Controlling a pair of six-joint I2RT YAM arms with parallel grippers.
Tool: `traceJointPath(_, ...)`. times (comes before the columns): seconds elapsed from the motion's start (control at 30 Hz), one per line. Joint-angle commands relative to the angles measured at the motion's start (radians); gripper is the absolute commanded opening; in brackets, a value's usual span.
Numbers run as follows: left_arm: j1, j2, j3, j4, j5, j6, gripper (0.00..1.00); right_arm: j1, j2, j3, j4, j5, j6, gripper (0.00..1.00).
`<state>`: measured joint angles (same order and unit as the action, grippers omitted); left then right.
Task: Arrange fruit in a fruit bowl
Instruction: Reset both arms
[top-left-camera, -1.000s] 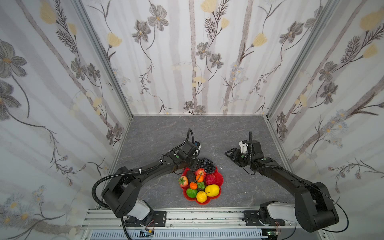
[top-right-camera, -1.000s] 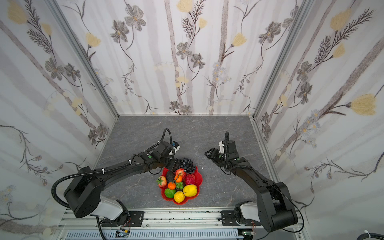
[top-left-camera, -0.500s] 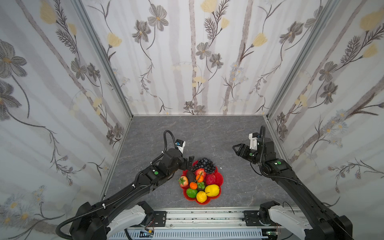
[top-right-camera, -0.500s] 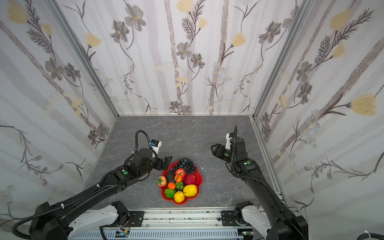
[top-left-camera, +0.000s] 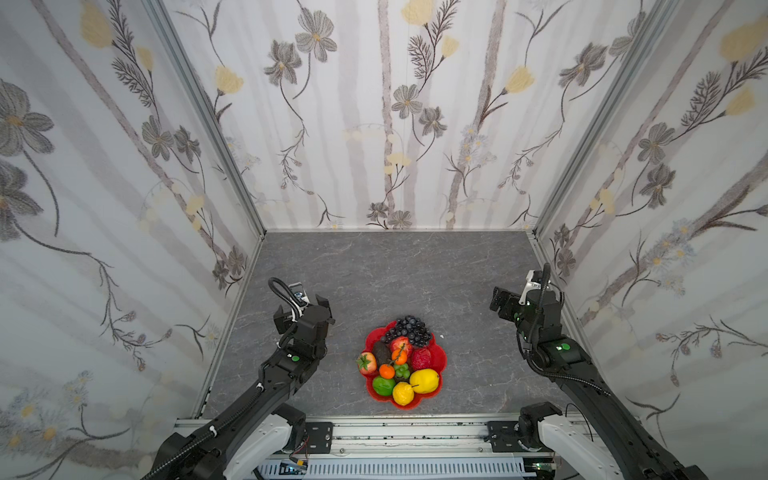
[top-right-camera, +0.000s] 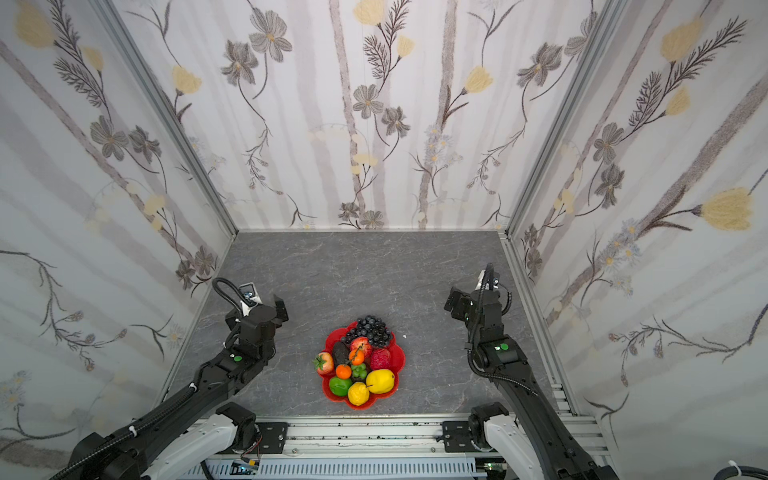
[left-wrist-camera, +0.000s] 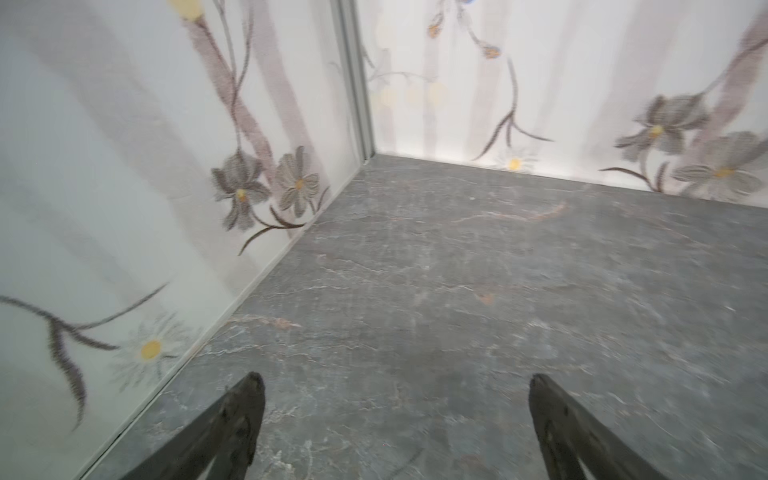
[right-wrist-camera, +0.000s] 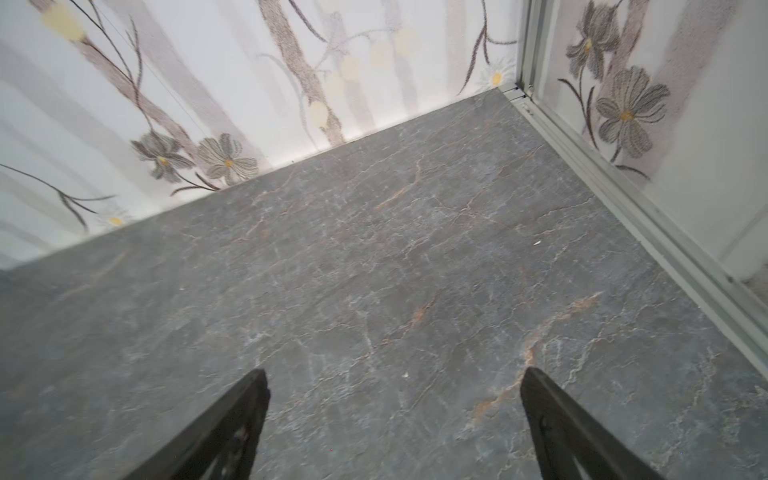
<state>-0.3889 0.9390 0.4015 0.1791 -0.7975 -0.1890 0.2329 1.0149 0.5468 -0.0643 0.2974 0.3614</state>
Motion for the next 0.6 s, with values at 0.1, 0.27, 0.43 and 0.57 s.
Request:
traceJointPath(0.1,0.144,0.155,-0.124,0.442,0.124,0.138,1.00,-0.011,0.097,-0.053,0.327,0.260,-0.223,0.97)
traceJointPath(0.27,0.224,0.346,-0.085,0.542,0.292,0.154,1.00,-0.038,0.223,-0.146,0.643,0.263,-0.355,0.99)
traceJointPath(0.43,0.334,0.542,-0.053,0.740,0.532,0.157,1.00,-0.113,0.370,-0.284,1.065,0.156,-0.359,0.99)
traceJointPath(0.57,0.361,0.618,-0.020,0.729,0.596,0.143,1.00,-0.228,0.402,-0.263,1.017,-0.071,-0.286,0.99)
